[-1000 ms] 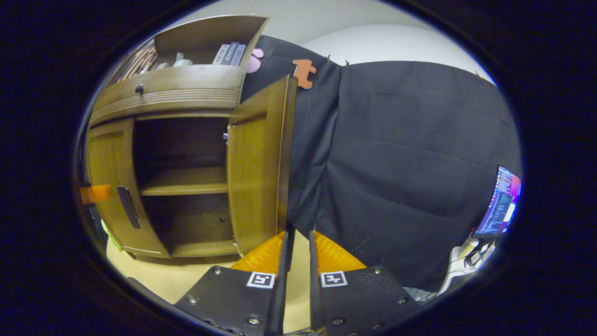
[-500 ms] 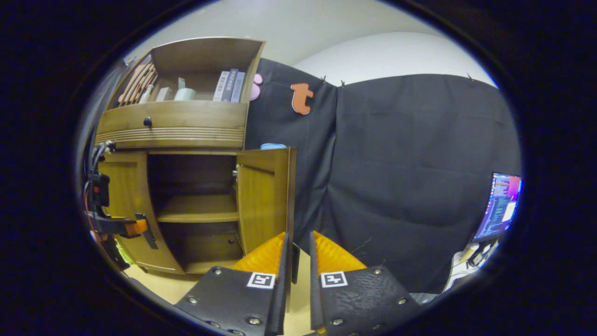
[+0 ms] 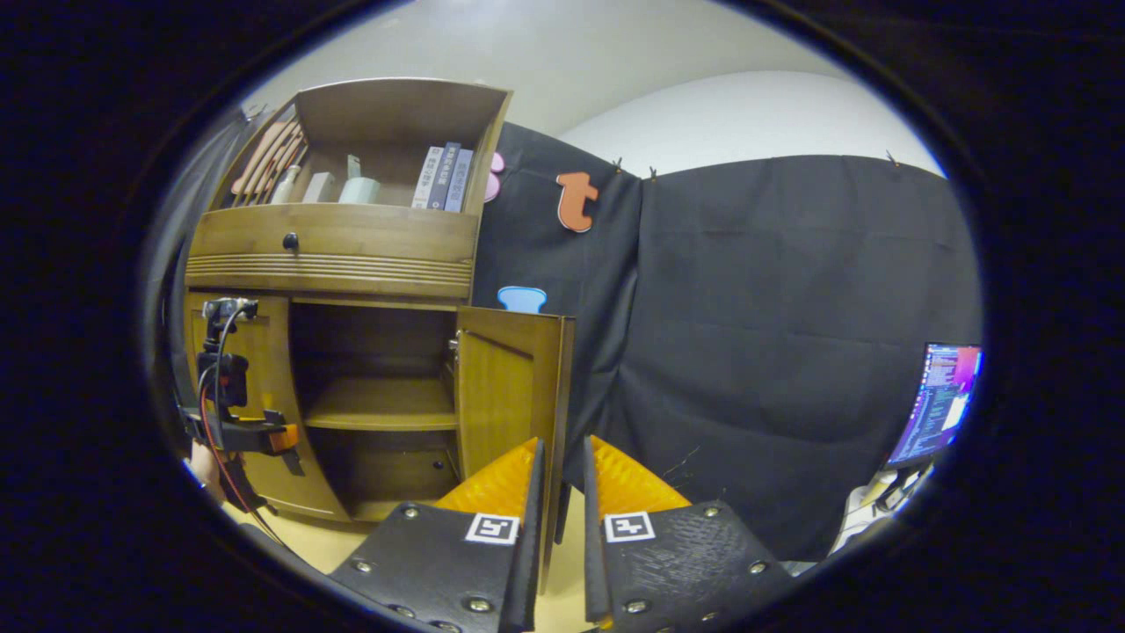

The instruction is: Open the right door of the double-door shoe cabinet with the right hand, and open the left door with the left hand.

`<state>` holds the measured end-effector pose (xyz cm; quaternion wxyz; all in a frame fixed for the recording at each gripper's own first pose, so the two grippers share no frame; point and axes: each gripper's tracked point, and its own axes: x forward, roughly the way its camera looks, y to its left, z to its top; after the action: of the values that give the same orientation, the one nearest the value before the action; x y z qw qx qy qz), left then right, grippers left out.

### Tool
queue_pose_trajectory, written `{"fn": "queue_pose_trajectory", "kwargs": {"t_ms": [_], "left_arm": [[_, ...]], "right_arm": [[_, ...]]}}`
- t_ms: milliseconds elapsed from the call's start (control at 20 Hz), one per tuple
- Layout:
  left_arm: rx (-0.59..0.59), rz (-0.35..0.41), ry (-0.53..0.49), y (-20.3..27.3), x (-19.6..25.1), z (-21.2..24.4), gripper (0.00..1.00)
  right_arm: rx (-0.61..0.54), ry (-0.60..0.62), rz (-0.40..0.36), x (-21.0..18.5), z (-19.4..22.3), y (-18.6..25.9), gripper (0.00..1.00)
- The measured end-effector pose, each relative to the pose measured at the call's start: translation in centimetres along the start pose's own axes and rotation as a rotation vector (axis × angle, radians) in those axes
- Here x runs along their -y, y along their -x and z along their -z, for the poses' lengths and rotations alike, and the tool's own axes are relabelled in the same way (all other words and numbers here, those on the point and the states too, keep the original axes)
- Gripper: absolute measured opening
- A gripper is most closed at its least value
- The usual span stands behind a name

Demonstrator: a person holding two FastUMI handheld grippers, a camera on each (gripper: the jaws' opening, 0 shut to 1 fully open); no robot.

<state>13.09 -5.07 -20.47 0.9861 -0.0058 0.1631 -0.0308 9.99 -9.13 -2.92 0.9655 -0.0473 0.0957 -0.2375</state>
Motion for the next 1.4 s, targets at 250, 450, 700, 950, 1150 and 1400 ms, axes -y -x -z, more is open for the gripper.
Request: {"fn": "queue_pose_trajectory", "kwargs": {"t_ms": [250,450,700,950,1150,1400], "left_arm": [[0.01,0.035,0.031,-0.4,0.3,0.1,0.5],[0.012,0.005,0.008,0.0,0.4,0.3,0.34],[0.043,0.012,0.004,2.5,0.4,0.8,0.32],[0.052,0.027,0.012,5.4,0.2,1.5,0.32],[0.039,0.024,0.028,8.7,-0.7,2.4,0.32],[0.038,0.014,0.064,12.5,-2.0,3.3,0.32]], "right_arm": [[-0.008,-0.005,-0.033,-1.3,0.5,-0.6,0.21],[-0.006,0.0,-0.074,-2.9,0.4,-1.4,0.21],[-0.003,0.014,-0.149,-5.6,0.1,-3.2,0.21],[-0.001,0.027,-0.259,-9.3,0.2,-4.1,0.21],[-0.002,0.053,-0.349,-12.6,0.8,-4.2,0.23],[-0.008,0.069,-0.442,-15.9,1.6,-4.2,0.21]]}}
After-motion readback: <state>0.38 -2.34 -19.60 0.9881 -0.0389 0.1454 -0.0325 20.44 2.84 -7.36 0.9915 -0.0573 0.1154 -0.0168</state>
